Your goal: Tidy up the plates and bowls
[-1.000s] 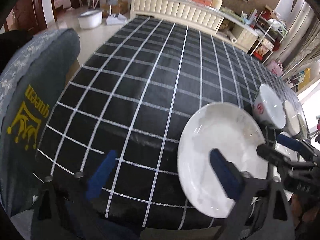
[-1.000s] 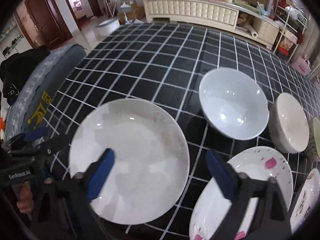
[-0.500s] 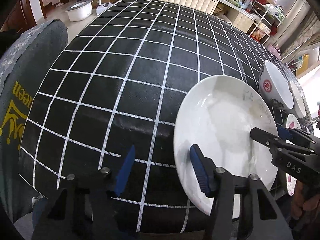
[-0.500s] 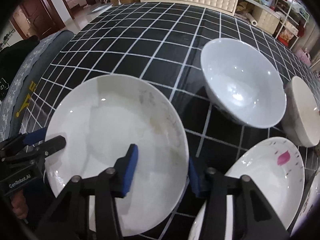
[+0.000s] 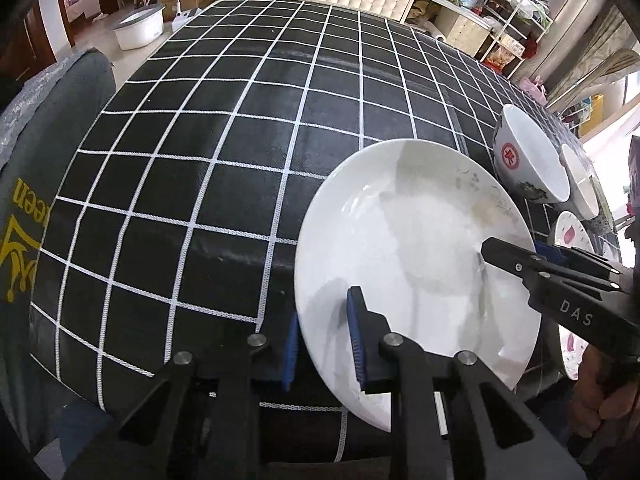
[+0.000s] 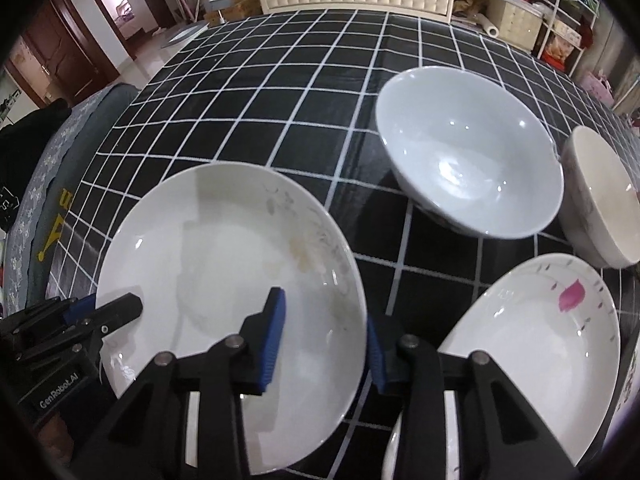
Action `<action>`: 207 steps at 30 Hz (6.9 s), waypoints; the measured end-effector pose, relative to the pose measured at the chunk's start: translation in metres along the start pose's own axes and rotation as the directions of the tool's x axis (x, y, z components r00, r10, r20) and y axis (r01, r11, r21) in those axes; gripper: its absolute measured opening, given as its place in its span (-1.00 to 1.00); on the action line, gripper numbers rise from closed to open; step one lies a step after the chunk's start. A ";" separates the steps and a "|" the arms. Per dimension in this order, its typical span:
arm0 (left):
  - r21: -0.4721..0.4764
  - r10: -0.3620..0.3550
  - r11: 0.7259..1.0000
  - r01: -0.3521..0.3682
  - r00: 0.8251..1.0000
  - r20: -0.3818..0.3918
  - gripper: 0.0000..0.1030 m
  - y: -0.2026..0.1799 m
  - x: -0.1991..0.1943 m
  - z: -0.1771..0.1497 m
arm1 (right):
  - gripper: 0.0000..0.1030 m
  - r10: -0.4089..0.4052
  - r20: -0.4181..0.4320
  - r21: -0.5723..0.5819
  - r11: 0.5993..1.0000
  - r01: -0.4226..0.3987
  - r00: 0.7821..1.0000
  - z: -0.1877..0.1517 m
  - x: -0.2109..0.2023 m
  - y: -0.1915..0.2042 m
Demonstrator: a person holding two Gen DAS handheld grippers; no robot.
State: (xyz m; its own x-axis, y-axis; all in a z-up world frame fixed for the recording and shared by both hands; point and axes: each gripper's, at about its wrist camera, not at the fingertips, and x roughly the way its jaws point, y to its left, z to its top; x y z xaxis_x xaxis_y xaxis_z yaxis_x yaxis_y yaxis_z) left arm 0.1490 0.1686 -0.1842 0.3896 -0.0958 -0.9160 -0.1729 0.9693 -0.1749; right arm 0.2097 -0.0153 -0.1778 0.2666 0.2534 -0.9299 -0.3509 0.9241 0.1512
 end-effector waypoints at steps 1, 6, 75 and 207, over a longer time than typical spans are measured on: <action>0.004 0.002 1.000 -0.002 1.000 0.004 -0.61 -0.001 -0.002 0.001 | -0.18 0.002 0.002 0.005 1.000 -0.002 1.000 0.000 -0.002 -0.001; 0.004 -0.004 1.000 0.004 0.999 0.033 -0.61 0.003 -0.014 0.009 | -0.18 0.005 0.021 0.005 1.000 -0.005 1.000 0.009 -0.013 0.000; 0.285 -0.007 0.958 0.023 0.998 -0.055 -0.62 -0.215 0.023 -0.019 | -0.02 -0.069 0.039 0.208 0.976 0.060 0.997 -0.077 -0.064 -0.192; 0.416 -0.104 0.909 -0.027 0.951 0.290 -0.14 -0.263 -0.120 -0.008 | 0.10 -0.145 0.321 0.000 0.988 0.153 0.936 -0.066 -0.198 -0.146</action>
State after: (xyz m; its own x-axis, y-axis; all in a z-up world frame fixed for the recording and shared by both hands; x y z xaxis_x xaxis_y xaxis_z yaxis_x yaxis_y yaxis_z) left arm 0.1405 -0.0768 -0.0311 0.6507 -0.1263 -0.7487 0.2089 0.9778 0.0166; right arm 0.1487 -0.2191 -0.0382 0.5884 0.1953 -0.7846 -0.3057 0.9521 0.0077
